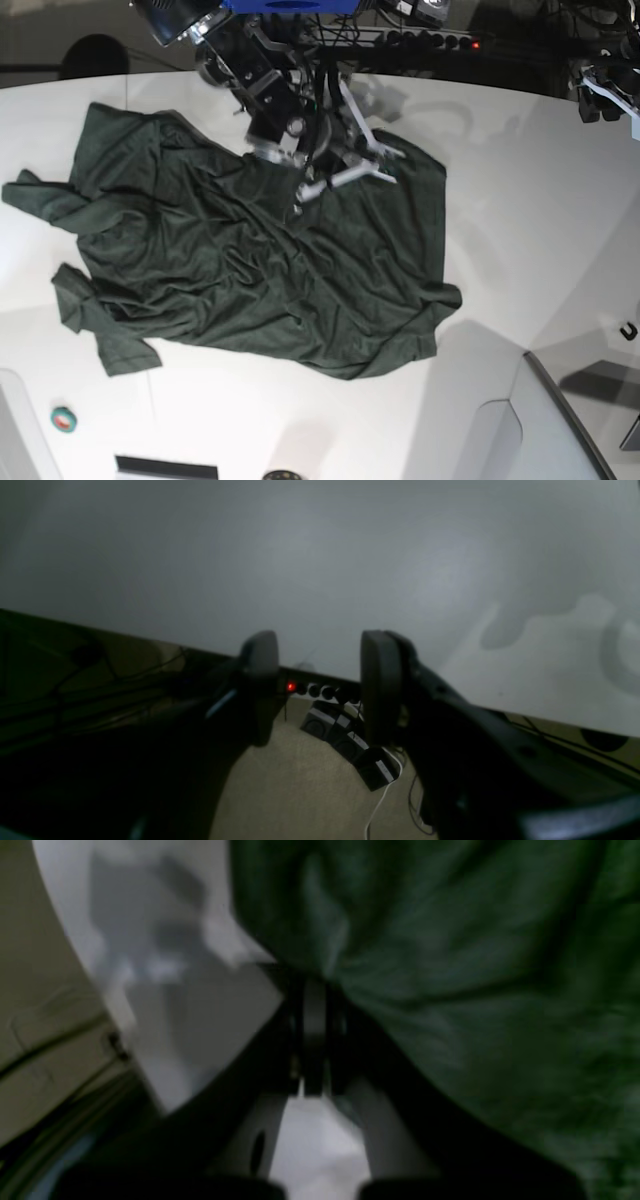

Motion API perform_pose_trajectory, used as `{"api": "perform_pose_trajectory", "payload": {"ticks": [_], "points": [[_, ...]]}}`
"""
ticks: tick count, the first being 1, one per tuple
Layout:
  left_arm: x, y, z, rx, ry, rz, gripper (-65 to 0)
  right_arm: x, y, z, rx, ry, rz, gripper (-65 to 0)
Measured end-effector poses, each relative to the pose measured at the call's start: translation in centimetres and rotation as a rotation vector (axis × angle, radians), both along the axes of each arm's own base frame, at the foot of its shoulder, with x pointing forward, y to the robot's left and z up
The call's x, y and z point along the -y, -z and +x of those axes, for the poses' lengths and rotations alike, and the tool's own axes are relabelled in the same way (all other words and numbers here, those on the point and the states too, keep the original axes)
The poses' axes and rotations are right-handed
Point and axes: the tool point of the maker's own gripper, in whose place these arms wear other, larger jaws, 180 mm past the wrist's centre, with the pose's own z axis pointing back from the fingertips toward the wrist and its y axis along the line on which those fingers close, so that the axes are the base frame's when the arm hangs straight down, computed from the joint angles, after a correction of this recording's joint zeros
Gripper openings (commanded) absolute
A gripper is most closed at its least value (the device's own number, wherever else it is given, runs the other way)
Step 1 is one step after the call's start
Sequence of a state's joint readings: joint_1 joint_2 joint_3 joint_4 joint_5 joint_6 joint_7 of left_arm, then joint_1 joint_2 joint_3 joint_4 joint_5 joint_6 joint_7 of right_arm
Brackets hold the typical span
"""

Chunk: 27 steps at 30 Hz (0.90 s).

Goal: Layout the t-shirt on the table in an organized manner, then fold the t-shirt properly
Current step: 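Move the right gripper to the shirt's middle and grasp the fabric, then drag the grasped fabric with the right gripper toward the left gripper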

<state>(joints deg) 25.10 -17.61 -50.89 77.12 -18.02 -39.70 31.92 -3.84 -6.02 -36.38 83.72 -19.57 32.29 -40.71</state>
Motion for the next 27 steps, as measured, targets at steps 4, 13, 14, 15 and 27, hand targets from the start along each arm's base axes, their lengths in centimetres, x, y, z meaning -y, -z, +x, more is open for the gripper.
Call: {"api": "perform_pose_trajectory", "payload": {"ticks": [4, 13, 14, 15, 27], "points": [[0.0, 0.0, 0.0, 0.0, 0.001, 0.0, -38.2, 0.1, -3.6, 3.0, 0.092, -0.008, -0.016, -64.8], [0.2, 0.1, 0.2, 0.001, 0.005, -0.003, -38.2, 1.2, 1.1, 9.2, -0.138, 0.122, 0.069, -62.3], [0.2, 0.1, 0.2, 0.002, 0.006, -0.003, -38.2, 2.1, 0.9, 10.7, -0.142, 0.224, 0.098, -57.8], [0.2, 0.1, 0.2, 0.001, 0.006, -0.003, -38.2, 3.2, 0.6, 11.9, -0.122, 0.288, 0.092, -52.4], [0.2, 0.1, 0.2, 0.001, 0.006, -0.003, -38.2, 0.6, -0.8, 2.4, -0.09, 0.085, 0.094, -30.8]]}}
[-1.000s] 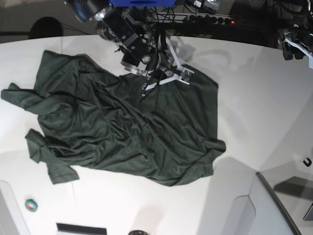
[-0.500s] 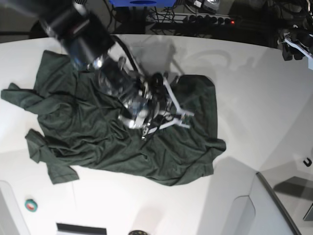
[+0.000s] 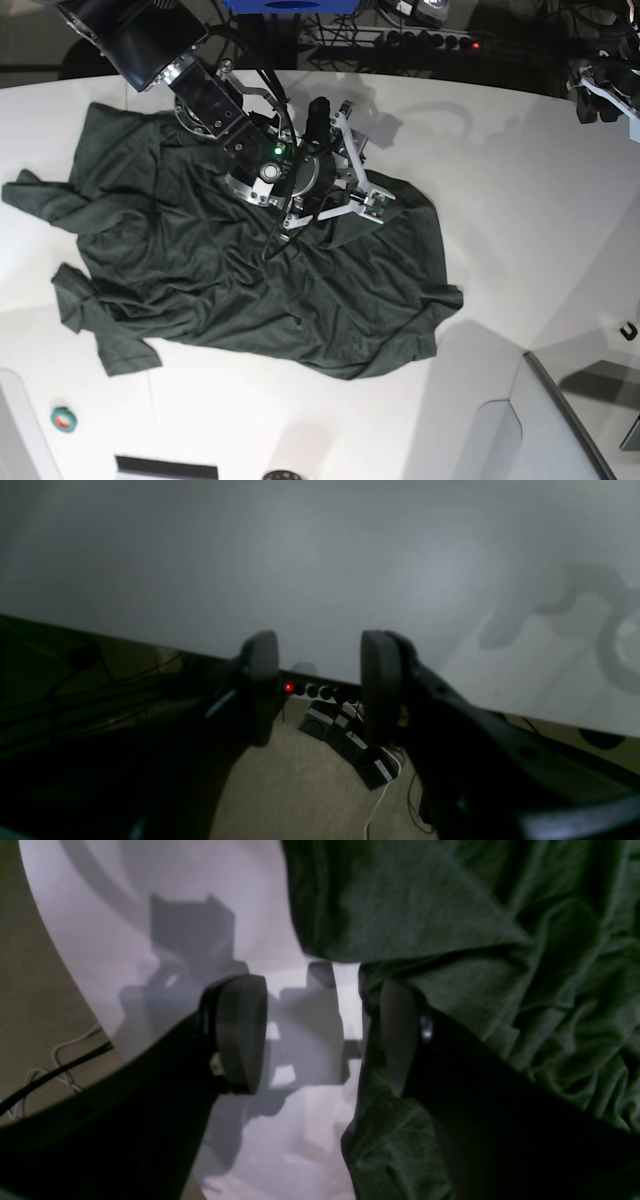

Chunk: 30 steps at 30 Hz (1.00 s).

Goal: Layout the t-shirt on the table in an organized manner, then fold the t-shirt properly
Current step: 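Drag the grasped fabric with the right gripper toward the left gripper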

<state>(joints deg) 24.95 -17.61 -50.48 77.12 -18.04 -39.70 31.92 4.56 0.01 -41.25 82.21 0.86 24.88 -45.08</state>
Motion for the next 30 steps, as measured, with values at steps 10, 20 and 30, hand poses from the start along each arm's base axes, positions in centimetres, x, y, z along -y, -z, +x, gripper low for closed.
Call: {"api": "perform_pose_trajectory", "payload": {"ticks": [10, 20, 30], "points": [[0.0, 0.0, 0.0, -0.001, 0.0, 0.0, -38.2, -1.4, 2.1, 0.4, -0.082, 0.076, 0.054, -30.9], [-0.1, 0.0, -0.1, -0.002, -0.002, 0.001, -38.2, -2.3, 3.8, -0.1, -0.133, 0.087, 0.074, -45.2], [-0.1, 0.0, -0.1, -0.001, -0.001, 0.001, -38.2, -5.6, 1.7, -0.4, -0.136, 0.012, 0.138, -62.7]]}}
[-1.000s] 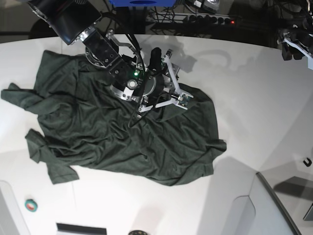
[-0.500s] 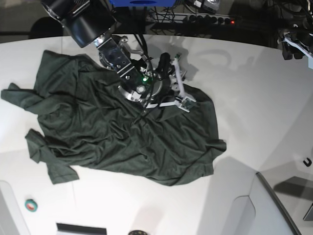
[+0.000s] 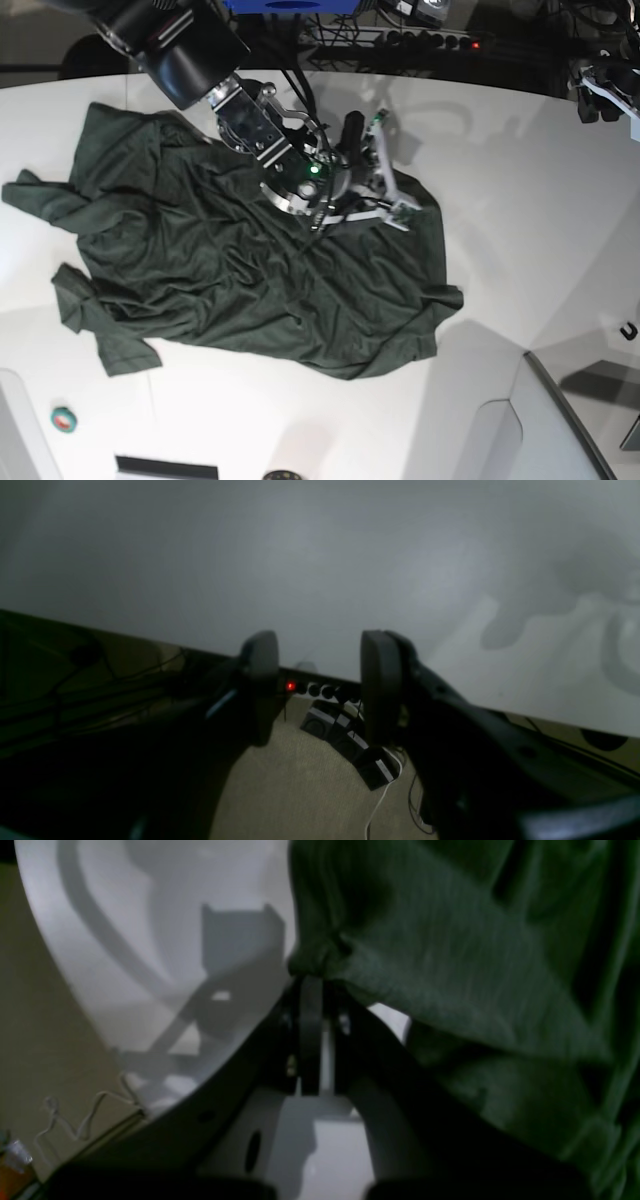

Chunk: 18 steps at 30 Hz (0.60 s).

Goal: Layout the t-shirt on the table in an organized manner, then fold the t-shirt properly
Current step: 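Drag the grasped fabric with the right gripper toward the left gripper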

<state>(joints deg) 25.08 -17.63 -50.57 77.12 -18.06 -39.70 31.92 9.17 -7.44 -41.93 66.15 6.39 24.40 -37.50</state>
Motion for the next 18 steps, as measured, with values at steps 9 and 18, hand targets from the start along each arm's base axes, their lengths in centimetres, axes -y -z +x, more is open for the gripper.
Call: {"api": "perform_pose_trajectory", "payload": {"ticks": [9, 18], "points": [[0.0, 0.0, 0.0, 0.001, 0.001, 0.001, -38.2, -5.7, -4.9, -1.5, -0.047, -0.112, 0.193, -61.8], [0.0, -0.2, 0.2, 0.006, 0.005, 0.003, -38.2, -7.8, -10.1, 0.5, -0.07, 0.01, 0.389, -20.3]]}}
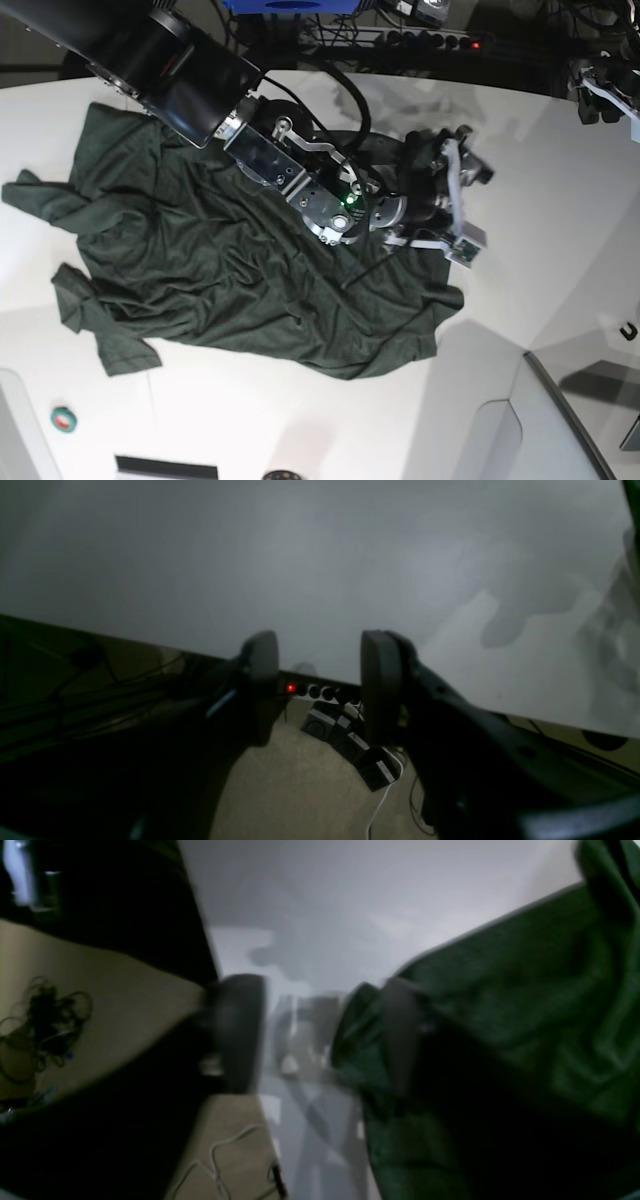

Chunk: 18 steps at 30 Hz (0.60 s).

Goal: Layout the t-shirt on the table in an organized manner, then fold the t-shirt properly
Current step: 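Drag the grasped fabric with the right gripper toward the left gripper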

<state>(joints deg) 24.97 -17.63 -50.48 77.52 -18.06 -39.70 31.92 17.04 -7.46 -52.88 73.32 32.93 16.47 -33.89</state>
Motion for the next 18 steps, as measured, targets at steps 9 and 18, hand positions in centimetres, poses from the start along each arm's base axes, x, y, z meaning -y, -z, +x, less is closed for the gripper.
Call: {"api": "perform_pose_trajectory", "payload": {"ticks": [9, 18], "points": [[0.0, 0.0, 0.0, 0.0, 0.0, -0.001, -38.2, 5.5, 2.0, 1.2, 0.036, 0.01, -0.119, -44.0], [0.2, 0.1, 0.0, 0.001, -0.001, -0.004, -38.2, 10.4, 10.5, -0.1, -0.131, 0.067, -0.314, -64.8]]}}
